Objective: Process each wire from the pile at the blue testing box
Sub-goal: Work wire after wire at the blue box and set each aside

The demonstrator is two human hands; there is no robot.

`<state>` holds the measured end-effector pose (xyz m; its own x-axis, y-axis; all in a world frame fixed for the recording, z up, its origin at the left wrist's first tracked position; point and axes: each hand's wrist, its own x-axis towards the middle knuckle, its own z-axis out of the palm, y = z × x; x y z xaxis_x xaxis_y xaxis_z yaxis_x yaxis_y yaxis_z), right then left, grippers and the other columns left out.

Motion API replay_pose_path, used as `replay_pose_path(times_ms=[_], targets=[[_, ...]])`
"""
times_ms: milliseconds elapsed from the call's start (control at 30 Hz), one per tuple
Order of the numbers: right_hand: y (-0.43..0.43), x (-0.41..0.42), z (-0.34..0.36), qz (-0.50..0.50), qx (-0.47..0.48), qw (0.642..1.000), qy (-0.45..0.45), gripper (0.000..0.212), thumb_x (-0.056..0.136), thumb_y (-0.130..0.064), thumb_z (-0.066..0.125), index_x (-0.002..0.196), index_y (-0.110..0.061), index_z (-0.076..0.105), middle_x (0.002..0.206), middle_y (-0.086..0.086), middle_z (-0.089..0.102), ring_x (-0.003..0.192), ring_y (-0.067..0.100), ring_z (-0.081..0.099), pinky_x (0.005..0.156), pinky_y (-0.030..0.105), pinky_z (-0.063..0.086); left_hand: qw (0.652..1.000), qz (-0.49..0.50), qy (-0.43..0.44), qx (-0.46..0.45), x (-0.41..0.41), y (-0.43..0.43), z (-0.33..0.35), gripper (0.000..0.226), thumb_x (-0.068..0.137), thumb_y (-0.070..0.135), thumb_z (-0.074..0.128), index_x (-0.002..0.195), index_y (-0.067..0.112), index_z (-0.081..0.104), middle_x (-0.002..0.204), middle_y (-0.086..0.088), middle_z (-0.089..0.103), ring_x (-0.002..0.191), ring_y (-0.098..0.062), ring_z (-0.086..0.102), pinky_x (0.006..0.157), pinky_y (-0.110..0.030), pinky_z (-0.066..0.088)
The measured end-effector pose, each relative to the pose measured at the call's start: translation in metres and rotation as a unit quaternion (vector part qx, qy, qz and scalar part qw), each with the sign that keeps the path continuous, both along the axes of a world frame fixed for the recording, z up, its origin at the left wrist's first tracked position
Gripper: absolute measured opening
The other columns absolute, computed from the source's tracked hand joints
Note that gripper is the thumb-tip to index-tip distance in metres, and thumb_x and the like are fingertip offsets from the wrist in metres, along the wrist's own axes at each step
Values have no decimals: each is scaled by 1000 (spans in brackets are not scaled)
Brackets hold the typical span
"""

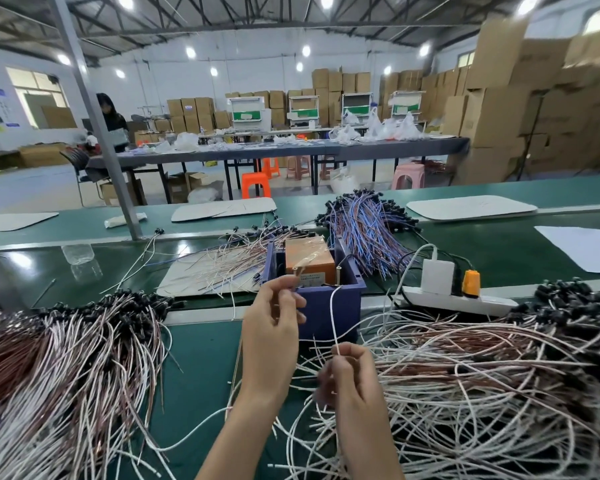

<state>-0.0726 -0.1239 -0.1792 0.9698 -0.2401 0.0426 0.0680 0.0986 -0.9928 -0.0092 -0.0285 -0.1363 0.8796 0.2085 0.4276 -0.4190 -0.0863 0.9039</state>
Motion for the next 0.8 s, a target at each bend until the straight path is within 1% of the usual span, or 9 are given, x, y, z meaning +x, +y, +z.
replay_pose_path(times_ms=[133, 233, 333, 433, 500, 567, 700, 767, 800], targets=[[-9, -2, 29, 4, 39, 997, -65, 13, 106, -24, 45, 107, -22, 58, 97, -10, 72, 94, 1, 67, 77, 11, 48, 989, -137, -21, -45, -27, -30, 38, 22, 104, 11, 51, 114, 23, 65, 90, 4, 73, 87, -5, 69, 65, -13, 54], [-18, -9, 61, -16, 83, 991, -102, 16, 107, -31, 43, 108, -23, 57, 93, -2, 71, 84, 0, 67, 66, 13, 50, 955, -242, 18, -170, -40, -55, 67, 25, 103, 8, 51, 121, 20, 63, 93, -3, 75, 94, -11, 72, 70, -16, 54], [-30, -20, 90, -54, 114, 981, -148, 16, 107, -35, 42, 99, -35, 56, 92, 5, 72, 80, 8, 66, 62, 21, 53, 885, -328, 61, -324, -50, -77, 93, 28, 101, 2, 51, 122, 18, 60, 92, -5, 75, 95, -16, 73, 74, -21, 56], [-50, -25, 115, -94, 15, 971, -219, 14, 108, -43, 39, 99, -41, 50, 88, -2, 73, 80, 13, 69, 68, 36, 58, 837, -378, 73, -389, -58, -94, 112, 29, 99, 2, 52, 124, 16, 57, 96, -6, 76, 94, -18, 73, 81, -29, 59], [-69, -23, 131, -122, -149, 950, -246, 12, 107, -47, 38, 107, -39, 46, 84, -2, 73, 77, 18, 70, 68, 46, 57, 831, -386, 74, -393, -61, -99, 122, 27, 99, 3, 53, 123, 15, 57, 101, -6, 76, 85, -17, 72, 84, -33, 59], [-89, -14, 142, -156, -388, 863, -284, 20, 108, -47, 36, 114, -31, 47, 77, -1, 72, 67, 23, 68, 55, 42, 51, 834, -368, 80, -403, -62, -98, 129, 24, 100, 2, 52, 121, 12, 58, 106, -6, 76, 88, -15, 72, 82, -27, 60], [-129, 6, 165, -293, -676, 595, -320, 24, 106, -38, 48, 100, -19, 62, 56, -2, 62, 39, 22, 56, 42, 18, 17, 903, -244, 113, -334, -53, -69, 118, 25, 102, 5, 50, 124, 15, 57, 110, -6, 68, 108, -18, 66, 99, -33, 55], [-146, 15, 167, -310, -728, 529, -308, 22, 104, -36, 52, 97, -19, 65, 55, -2, 61, 36, 20, 52, 45, 17, 15, 939, -193, 157, -237, -46, -46, 101, 21, 103, 9, 49, 119, 17, 59, 107, -7, 62, 103, -20, 61, 95, -36, 56], [-154, 20, 163, -289, -744, 527, -293, 23, 104, -36, 52, 99, -19, 66, 59, -2, 64, 39, 21, 55, 44, 18, 18, 953, -165, 183, -177, -41, -33, 90, 18, 104, 10, 49, 114, 18, 62, 106, -7, 61, 101, -21, 60, 91, -35, 56]])
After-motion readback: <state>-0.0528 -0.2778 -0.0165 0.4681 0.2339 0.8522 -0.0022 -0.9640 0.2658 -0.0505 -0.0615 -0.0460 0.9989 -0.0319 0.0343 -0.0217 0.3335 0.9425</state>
